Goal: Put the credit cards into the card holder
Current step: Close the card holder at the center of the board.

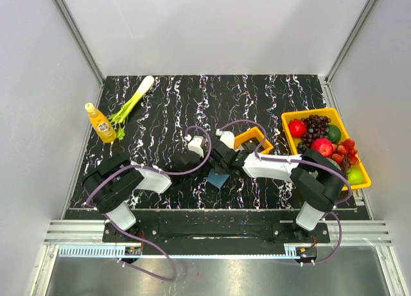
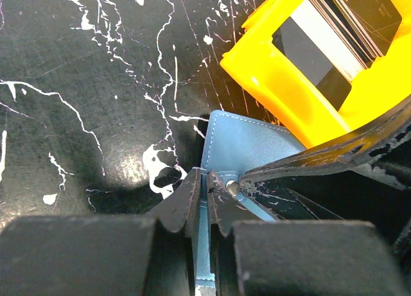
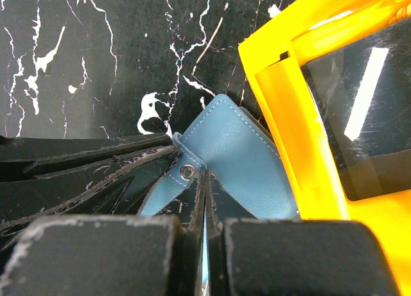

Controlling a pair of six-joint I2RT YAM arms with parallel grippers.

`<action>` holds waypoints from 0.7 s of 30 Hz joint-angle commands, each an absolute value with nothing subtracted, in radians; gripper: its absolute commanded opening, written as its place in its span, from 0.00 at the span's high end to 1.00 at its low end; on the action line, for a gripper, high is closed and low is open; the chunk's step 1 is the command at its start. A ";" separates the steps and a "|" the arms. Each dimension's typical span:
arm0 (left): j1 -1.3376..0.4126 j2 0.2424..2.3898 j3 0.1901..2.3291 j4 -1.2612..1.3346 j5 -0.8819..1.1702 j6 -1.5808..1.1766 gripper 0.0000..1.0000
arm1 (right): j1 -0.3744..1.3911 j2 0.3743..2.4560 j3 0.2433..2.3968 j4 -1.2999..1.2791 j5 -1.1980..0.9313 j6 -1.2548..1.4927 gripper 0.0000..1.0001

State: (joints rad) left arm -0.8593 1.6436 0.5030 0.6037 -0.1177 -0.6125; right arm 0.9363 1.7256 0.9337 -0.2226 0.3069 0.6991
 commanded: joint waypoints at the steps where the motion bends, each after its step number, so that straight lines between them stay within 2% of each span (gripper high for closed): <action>1: -0.942 1.652 0.466 0.517 0.144 -0.627 1.00 | 1.026 1.876 0.793 -0.405 0.081 0.756 1.00; 9: -0.942 1.599 0.407 0.580 0.112 -0.641 1.00 | 1.008 1.689 0.750 -0.357 0.164 0.753 1.00; 19: -0.943 1.510 0.379 0.568 0.014 -0.667 1.00 | 0.942 1.617 0.753 -0.284 0.144 0.733 1.00; 21: -0.942 1.462 0.364 0.549 -0.021 -0.680 0.89 | 0.937 1.606 0.746 -0.273 0.126 0.726 1.00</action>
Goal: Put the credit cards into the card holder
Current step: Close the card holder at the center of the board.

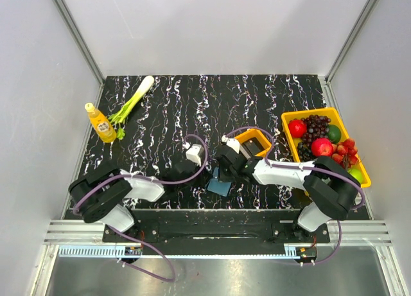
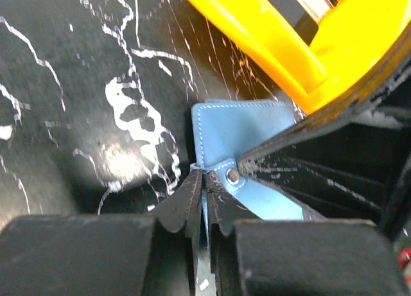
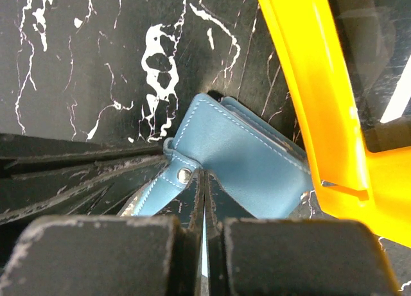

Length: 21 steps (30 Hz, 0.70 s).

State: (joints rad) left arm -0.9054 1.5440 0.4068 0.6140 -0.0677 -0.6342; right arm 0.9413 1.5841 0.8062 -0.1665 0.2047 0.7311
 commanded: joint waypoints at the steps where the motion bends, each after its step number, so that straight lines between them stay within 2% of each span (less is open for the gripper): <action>1: -0.942 1.438 0.354 0.551 -0.032 -0.689 0.81 | 0.936 1.605 0.746 -0.272 0.115 0.726 1.00; 2: -0.942 1.410 0.347 0.545 -0.041 -0.693 0.72 | 0.934 1.603 0.747 -0.272 0.112 0.726 1.00; 4: -0.942 1.365 0.339 0.531 -0.049 -0.693 0.63 | 0.931 1.603 0.750 -0.270 0.107 0.727 1.00; 9: -0.953 1.315 0.341 0.471 -0.040 -0.698 0.53 | 0.920 1.618 0.755 -0.268 0.095 0.726 1.00; 15: -0.968 1.406 0.432 0.315 -0.078 -0.719 0.59 | 0.917 1.625 0.755 -0.261 0.083 0.718 1.00; 21: -0.985 1.468 0.500 0.212 -0.104 -0.722 0.55 | 0.913 1.609 0.741 -0.255 0.081 0.719 1.00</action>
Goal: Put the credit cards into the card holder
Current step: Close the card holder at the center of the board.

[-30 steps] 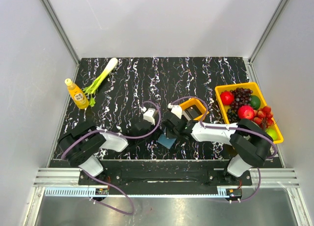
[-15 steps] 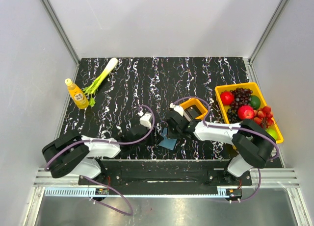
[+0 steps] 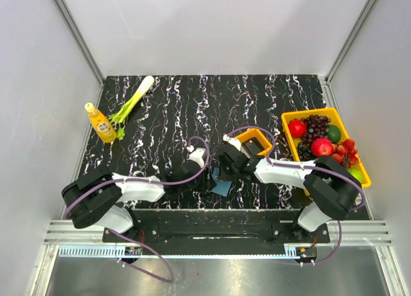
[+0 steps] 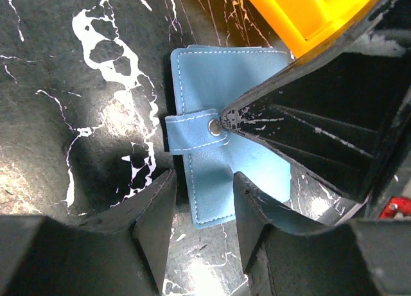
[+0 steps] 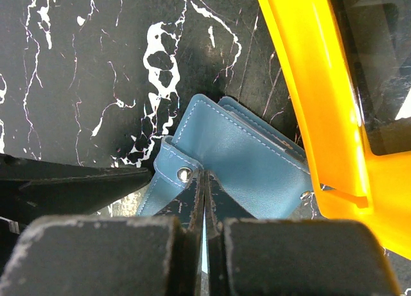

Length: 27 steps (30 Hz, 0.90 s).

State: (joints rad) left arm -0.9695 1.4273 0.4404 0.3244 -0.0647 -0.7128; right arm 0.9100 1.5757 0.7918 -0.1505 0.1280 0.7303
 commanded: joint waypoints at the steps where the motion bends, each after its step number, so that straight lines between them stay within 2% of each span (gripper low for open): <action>1: -0.991 1.480 0.518 0.186 -0.118 -0.721 0.56 | 0.913 1.603 0.739 -0.258 0.081 0.719 1.00; 2: -1.000 1.488 0.534 0.157 -0.132 -0.719 0.58 | 0.913 1.598 0.738 -0.258 0.081 0.719 1.00; 8: -1.037 1.545 0.601 0.026 -0.209 -0.745 0.90 | 0.913 1.519 0.738 -0.252 0.074 0.719 1.00; 16: -1.043 1.574 0.620 0.002 -0.239 -0.768 0.98 | 0.913 1.477 0.765 -0.321 0.065 0.721 1.00; 21: -1.049 1.577 0.620 0.002 -0.244 -0.765 0.99 | 0.913 1.473 0.755 -0.319 0.071 0.730 1.00; 22: -1.049 1.575 0.620 0.002 -0.241 -0.762 0.99 | 0.911 1.474 0.756 -0.315 0.072 0.736 0.94; 25: -1.048 1.574 0.620 0.002 -0.242 -0.759 0.99 | 0.887 1.456 0.772 -0.313 0.063 0.762 0.89; 26: -1.048 1.575 0.618 0.003 -0.241 -0.758 0.99 | 0.871 1.438 0.769 -0.296 0.046 0.775 0.77; 27: -1.048 1.574 0.617 0.006 -0.242 -0.758 1.00 | 0.853 1.424 0.762 -0.279 0.038 0.790 0.68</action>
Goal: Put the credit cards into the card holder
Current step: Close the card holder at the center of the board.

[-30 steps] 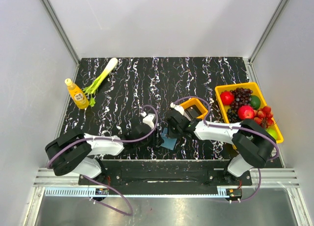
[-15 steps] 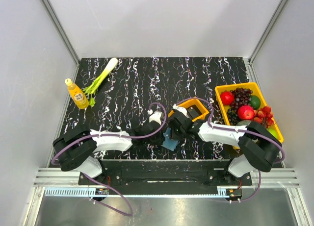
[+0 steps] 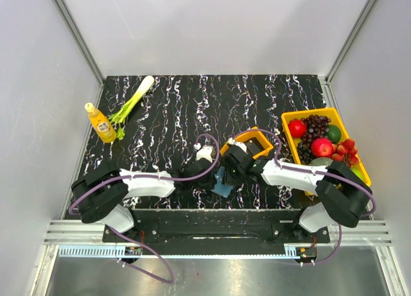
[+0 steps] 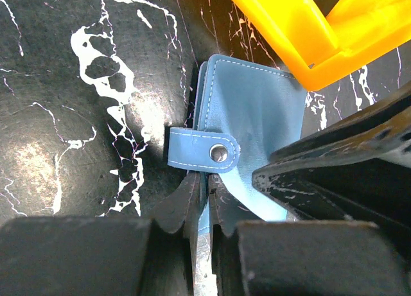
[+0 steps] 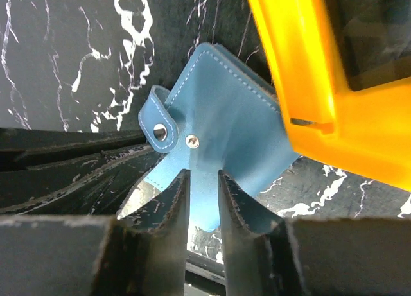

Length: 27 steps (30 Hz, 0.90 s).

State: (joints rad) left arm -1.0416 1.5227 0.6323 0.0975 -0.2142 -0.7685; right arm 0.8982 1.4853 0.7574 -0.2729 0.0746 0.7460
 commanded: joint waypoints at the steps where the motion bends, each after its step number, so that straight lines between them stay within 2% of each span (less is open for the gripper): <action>1: -1.048 1.575 0.617 0.008 -0.242 -0.758 1.00 | 0.839 1.414 0.755 -0.256 0.025 0.798 0.72; 3: -1.048 1.578 0.615 0.011 -0.242 -0.758 1.00 | 0.809 1.404 0.736 -0.195 -0.026 0.818 0.72; 5: -1.048 1.578 0.615 0.011 -0.241 -0.758 1.00 | 0.796 1.414 0.732 -0.155 -0.046 0.834 0.65; 14: -1.048 1.575 0.611 0.015 -0.244 -0.761 1.00 | 0.792 1.488 0.746 -0.068 -0.130 0.861 0.64; 19: -1.048 1.577 0.612 0.015 -0.244 -0.759 1.00 | 0.788 1.506 0.752 -0.060 -0.138 0.862 0.64; 27: -1.048 1.574 0.611 0.014 -0.244 -0.759 1.00 | 0.788 1.531 0.761 -0.060 -0.149 0.862 0.71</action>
